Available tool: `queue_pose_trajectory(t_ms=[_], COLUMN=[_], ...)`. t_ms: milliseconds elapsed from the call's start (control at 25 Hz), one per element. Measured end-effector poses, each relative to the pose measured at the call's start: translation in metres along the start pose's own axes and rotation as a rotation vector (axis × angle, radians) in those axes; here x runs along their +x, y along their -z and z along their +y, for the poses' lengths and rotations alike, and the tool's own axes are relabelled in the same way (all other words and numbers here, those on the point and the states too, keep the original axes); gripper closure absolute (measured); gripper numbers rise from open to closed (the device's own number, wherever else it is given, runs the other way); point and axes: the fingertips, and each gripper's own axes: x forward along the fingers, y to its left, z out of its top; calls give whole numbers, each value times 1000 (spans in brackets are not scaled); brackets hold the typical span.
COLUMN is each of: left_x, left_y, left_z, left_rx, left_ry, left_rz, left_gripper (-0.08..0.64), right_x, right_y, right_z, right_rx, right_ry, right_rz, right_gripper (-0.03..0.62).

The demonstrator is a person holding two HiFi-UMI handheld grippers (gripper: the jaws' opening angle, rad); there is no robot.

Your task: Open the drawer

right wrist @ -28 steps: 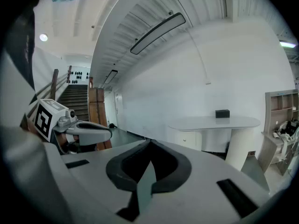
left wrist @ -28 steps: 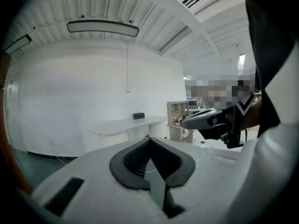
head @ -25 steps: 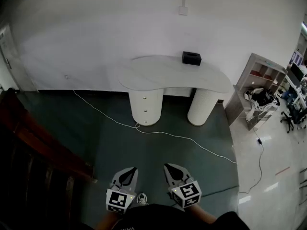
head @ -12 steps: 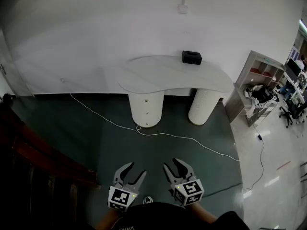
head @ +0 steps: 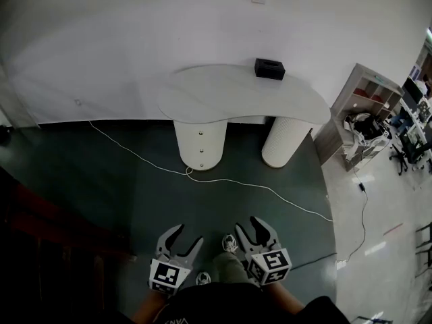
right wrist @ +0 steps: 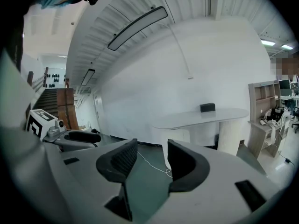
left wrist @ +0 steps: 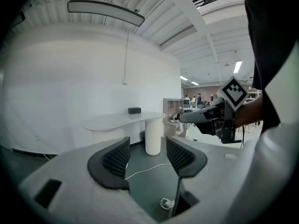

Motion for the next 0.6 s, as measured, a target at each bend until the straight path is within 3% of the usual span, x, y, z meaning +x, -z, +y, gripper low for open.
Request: queue_pose_trajectory(t_ms=[600], left_x=[149], left_y=[-35], left_z=[82], left_rx=[19], left_ry=[-147], left_rz=[-3], left_gripper=[321], right_x=[130], right_y=[-44], right_z=[-108], right_rx=[-62], right_ry=[-146], right_rz=[61], right_gripper=[400])
